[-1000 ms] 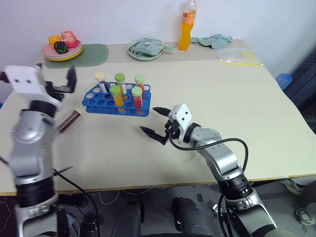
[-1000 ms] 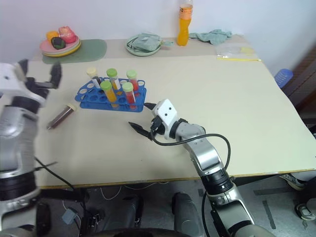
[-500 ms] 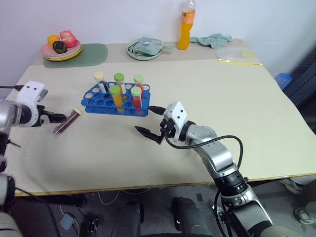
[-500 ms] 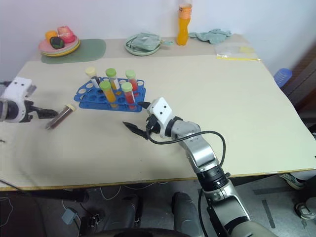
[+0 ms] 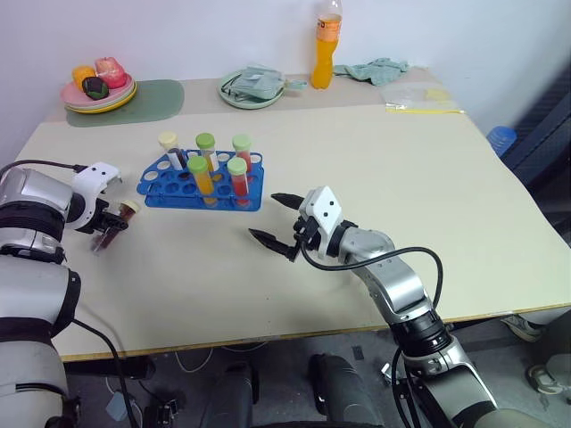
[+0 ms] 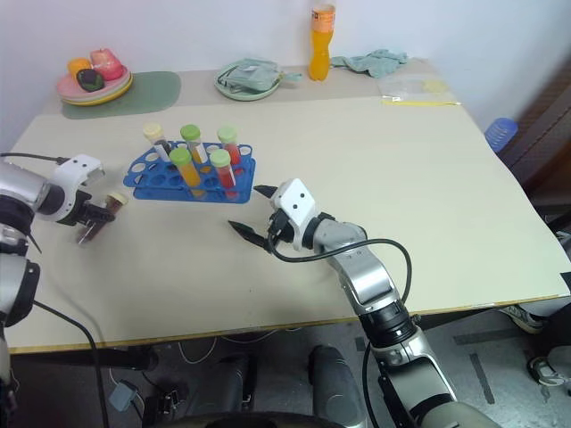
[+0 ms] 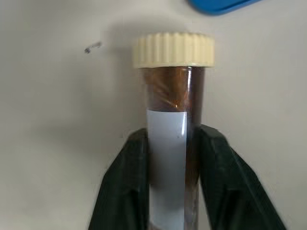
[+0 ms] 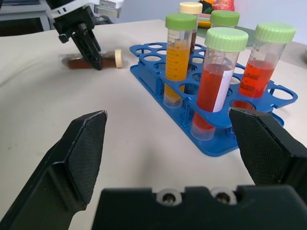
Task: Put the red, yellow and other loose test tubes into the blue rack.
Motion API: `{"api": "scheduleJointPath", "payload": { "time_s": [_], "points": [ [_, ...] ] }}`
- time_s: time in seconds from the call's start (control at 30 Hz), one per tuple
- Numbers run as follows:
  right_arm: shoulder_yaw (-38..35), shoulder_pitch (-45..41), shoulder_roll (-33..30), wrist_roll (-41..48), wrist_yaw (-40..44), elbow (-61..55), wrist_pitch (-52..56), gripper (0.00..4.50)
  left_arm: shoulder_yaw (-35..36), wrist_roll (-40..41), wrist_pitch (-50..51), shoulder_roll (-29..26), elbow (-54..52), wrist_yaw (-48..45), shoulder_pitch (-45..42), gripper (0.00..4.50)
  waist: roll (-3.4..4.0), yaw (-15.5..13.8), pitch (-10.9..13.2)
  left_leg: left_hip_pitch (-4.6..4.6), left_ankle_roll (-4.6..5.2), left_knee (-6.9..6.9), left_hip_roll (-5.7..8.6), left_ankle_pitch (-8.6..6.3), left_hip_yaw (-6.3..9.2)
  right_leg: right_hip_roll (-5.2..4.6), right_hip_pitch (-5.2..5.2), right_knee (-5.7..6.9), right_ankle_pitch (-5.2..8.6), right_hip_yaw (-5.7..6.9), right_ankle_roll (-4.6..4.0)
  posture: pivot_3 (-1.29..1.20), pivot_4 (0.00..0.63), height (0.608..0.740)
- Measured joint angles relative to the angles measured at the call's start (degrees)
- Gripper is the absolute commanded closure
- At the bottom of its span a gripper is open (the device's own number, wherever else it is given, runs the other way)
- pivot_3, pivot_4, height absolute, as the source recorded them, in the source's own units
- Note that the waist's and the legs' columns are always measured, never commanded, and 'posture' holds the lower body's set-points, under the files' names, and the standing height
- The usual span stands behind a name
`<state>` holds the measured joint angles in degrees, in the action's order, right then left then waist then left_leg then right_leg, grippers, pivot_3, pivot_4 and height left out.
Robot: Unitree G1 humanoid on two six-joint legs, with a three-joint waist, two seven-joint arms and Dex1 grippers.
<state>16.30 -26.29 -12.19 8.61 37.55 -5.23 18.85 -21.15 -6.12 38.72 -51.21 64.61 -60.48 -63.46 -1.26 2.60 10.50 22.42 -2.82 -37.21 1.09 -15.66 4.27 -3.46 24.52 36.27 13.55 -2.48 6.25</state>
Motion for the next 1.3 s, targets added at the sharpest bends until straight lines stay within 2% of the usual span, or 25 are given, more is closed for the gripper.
{"api": "scheduleJointPath", "payload": {
  "time_s": [0.03,0.13,0.2,0.23,0.3,0.37,0.47,0.57,0.67,0.83,1.07,1.3],
  "points": [
    [0.0,0.3,-0.1,0.0,0.1,-0.5,0.3,0.0,1.1,0.1,-0.4,-0.3,0.0,1.1,0.0,3.69,-0.03,0.0,0.0,0.01,0.0,-0.01,0.0,0.0,0.03,0.0,0.0,0.0,0.0,0.01,0.0,0.0,0.15,0.74],
    [0.1,0.7,-0.6,0.3,0.4,-1.6,0.8,0.0,11.1,3.7,-5.6,-2.5,-1.9,9.5,0.9,3.69,-0.19,0.0,0.1,0.07,0.0,-0.03,-0.02,0.0,0.07,-0.04,0.09,0.05,0.0,0.01,0.0,0.0,0.15,0.74],
    [0.0,1.1,-0.8,0.6,0.6,-1.9,1.1,0.0,22.1,7.8,-13.9,-3.6,-9.1,19.2,5.3,3.69,-0.22,-0.1,0.1,0.09,-0.01,-0.01,-0.04,0.0,0.22,-0.16,0.15,0.05,-0.01,-0.01,0.01,0.0,0.15,0.74],
    [-0.1,1.3,-0.8,0.7,0.7,-1.9,1.2,0.0,30.4,10.8,-16.9,-2.4,-17.3,25.4,10.1,3.69,-0.19,-0.2,0.1,0.09,-0.02,0.02,-0.04,-0.01,0.21,-0.28,0.17,0.04,-0.02,-0.03,0.01,0.0,0.15,0.74],
    [-0.1,1.4,-0.8,0.8,0.9,-1.7,1.6,0.0,42.1,15.4,-19.5,4.3,-35.4,34.6,18.9,3.69,-0.15,-0.5,0.0,0.13,0.0,-0.03,-0.07,-0.02,0.19,-0.44,0.16,0.05,-0.03,-0.03,0.03,0.0,0.15,0.74],
    [-0.1,1.4,-0.6,1.1,1.1,-1.7,1.7,0.0,46.6,17.0,-22.0,13.9,-52.7,42.1,27.8,3.69,-0.11,-1.1,0.0,0.06,0.1,-0.04,0.08,-0.08,0.09,-0.64,0.1,0.02,-0.04,-0.02,0.05,0.0,0.15,0.74],
    [0.2,0.9,-0.1,1.2,1.7,-1.1,1.7,0.0,42.8,14.1,-24.5,26.8,-65.5,51.6,35.8,3.69,-0.22,-2.2,-0.1,0.1,0.11,-0.24,0.3,-0.08,0.07,-0.56,-0.01,-0.02,-0.1,0.03,0.15,0.0,0.15,0.74],
    [0.3,0.0,0.2,1.2,2.4,-0.2,1.4,0.0,35.5,7.2,-29.6,35.0,-67.4,59.6,38.3,3.69,-0.26,-2.4,-0.1,0.08,0.1,-0.38,0.3,-0.07,-0.01,-0.38,-0.12,-0.02,-0.14,0.03,0.18,0.0,0.15,0.74],
    [0.4,-0.2,0.4,1.1,2.6,0.3,1.4,0.0,32.0,2.8,-33.4,39.5,-66.0,65.5,38.1,3.69,-0.24,-1.9,-0.1,0.04,0.1,-0.37,0.19,-0.07,-0.06,-0.28,-0.11,-0.01,-0.15,0.0,0.16,0.0,0.15,0.74],
    [0.2,-0.2,0.4,1.1,1.8,0.3,1.4,0.0,28.7,0.0,-35.6,42.7,-61.2,69.4,37.9,3.69,-0.24,-1.6,-0.1,0.0,0.1,-0.32,0.11,-0.07,-0.14,-0.2,-0.07,-0.01,-0.14,-0.05,0.16,0.0,0.15,0.74],
    [0.2,0.0,0.4,1.1,0.4,0.3,1.6,0.0,28.3,-3.3,-37.0,41.8,-57.1,72.2,36.4,3.69,-0.24,-1.9,-0.1,0.01,0.1,-0.33,0.11,-0.07,-0.16,-0.21,-0.08,-0.02,-0.14,-0.05,0.16,0.0,0.15,0.74],
    [0.1,0.2,0.4,1.1,-0.1,0.3,1.6,0.0,28.7,-2.6,-37.1,40.6,-51.2,71.2,33.9,3.69,-0.24,-1.8,-0.1,0.01,0.1,-0.32,0.12,-0.07,-0.15,-0.2,-0.08,-0.02,-0.14,-0.04,0.16,0.0,0.15,0.74]
  ]
}}
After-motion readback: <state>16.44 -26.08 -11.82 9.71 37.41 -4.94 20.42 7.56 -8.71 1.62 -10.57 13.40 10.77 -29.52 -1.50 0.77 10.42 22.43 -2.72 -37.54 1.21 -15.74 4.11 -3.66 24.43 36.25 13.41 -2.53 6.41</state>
